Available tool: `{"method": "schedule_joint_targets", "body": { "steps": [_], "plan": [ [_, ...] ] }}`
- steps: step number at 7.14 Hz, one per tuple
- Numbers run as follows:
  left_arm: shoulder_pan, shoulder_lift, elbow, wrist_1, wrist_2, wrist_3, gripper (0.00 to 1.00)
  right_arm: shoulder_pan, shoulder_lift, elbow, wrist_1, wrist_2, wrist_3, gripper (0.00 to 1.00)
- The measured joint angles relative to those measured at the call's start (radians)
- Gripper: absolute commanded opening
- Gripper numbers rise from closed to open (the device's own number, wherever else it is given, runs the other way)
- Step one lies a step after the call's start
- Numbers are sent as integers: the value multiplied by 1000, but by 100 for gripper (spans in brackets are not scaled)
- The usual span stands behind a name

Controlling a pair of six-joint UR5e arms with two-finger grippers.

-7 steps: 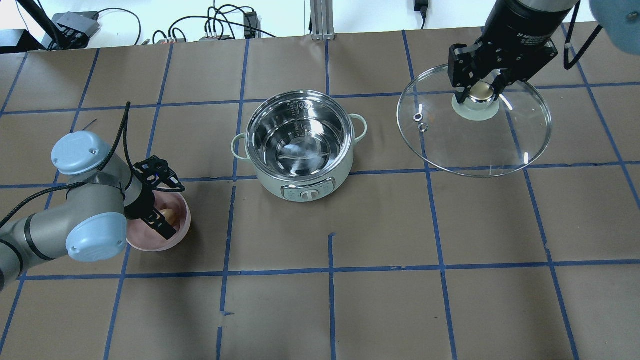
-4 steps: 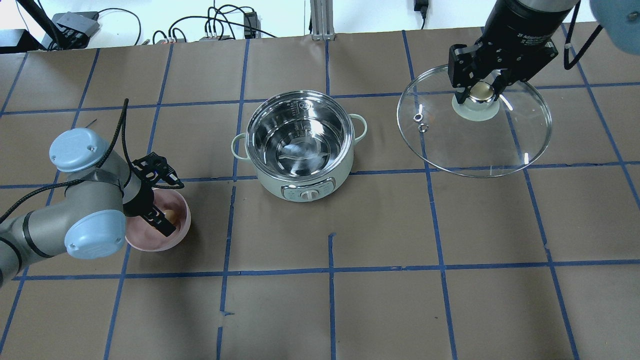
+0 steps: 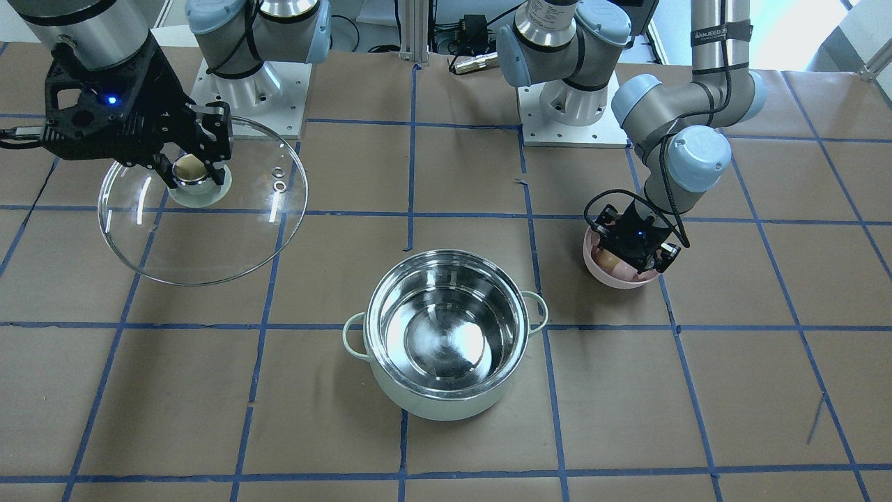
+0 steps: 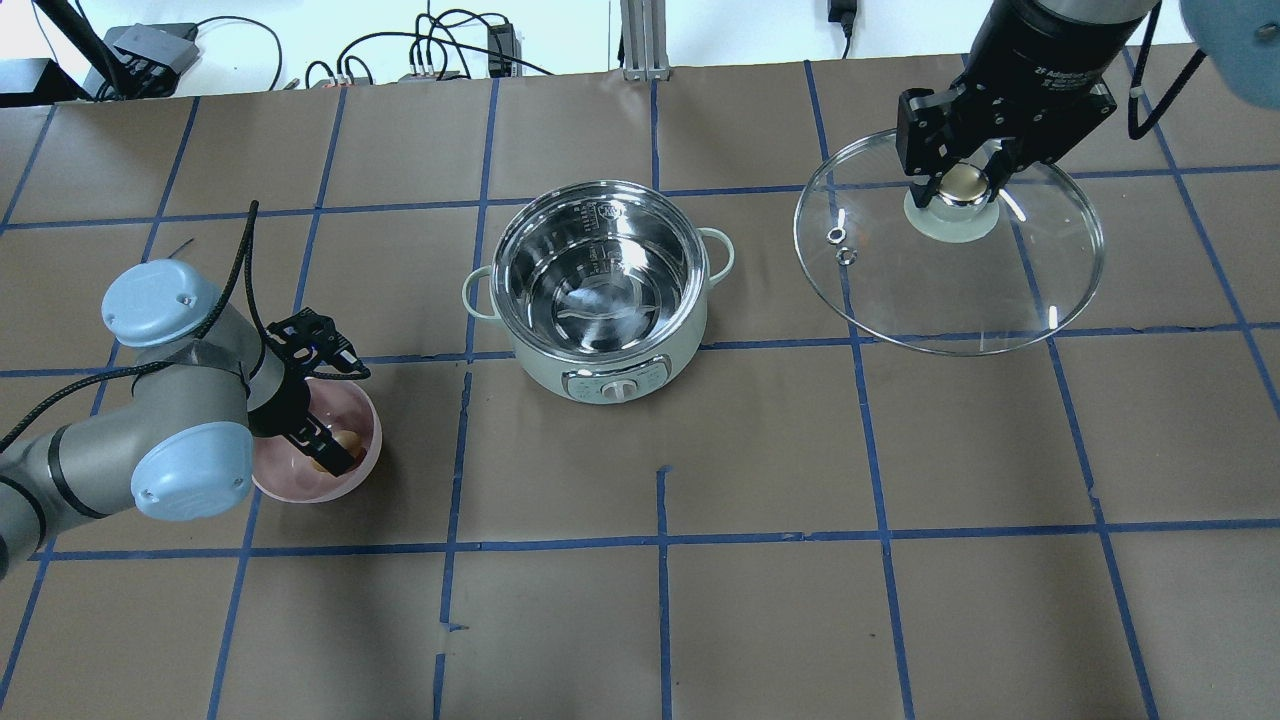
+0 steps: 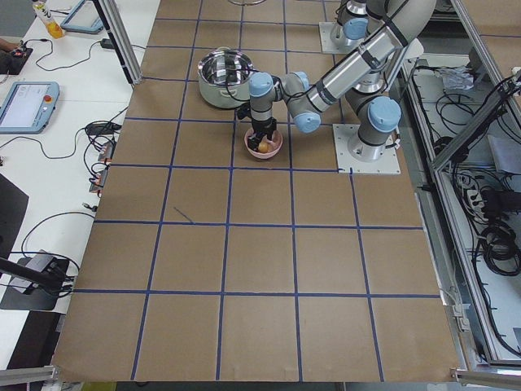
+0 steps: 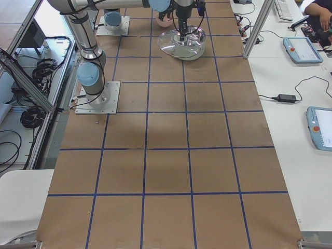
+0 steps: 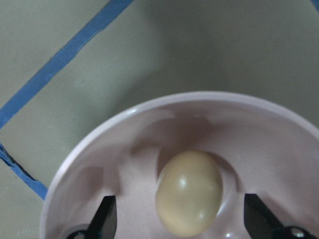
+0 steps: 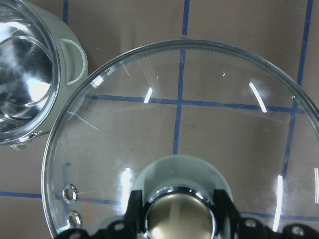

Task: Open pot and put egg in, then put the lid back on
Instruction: 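Close the left gripper on the egg and lift it from the bowl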

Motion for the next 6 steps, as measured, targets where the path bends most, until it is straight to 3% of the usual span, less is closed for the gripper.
{"method": "schedule_joint_targets", "body": {
  "steps": [2,3,5,6],
  "plan": [
    [0,-2,-3,-1,0,0,87,0,0,-1,1,0,1,34],
    [0,-3,-4,-1,0,0,78,0,0,-1,1,0,2,34],
    [0,-4,-5,-1,0,0,55,0,0,-1,2,0,1,34],
    [0,-5,-5,-1,0,0,36,0,0,-1,3,0,1,34]
  ]
}}
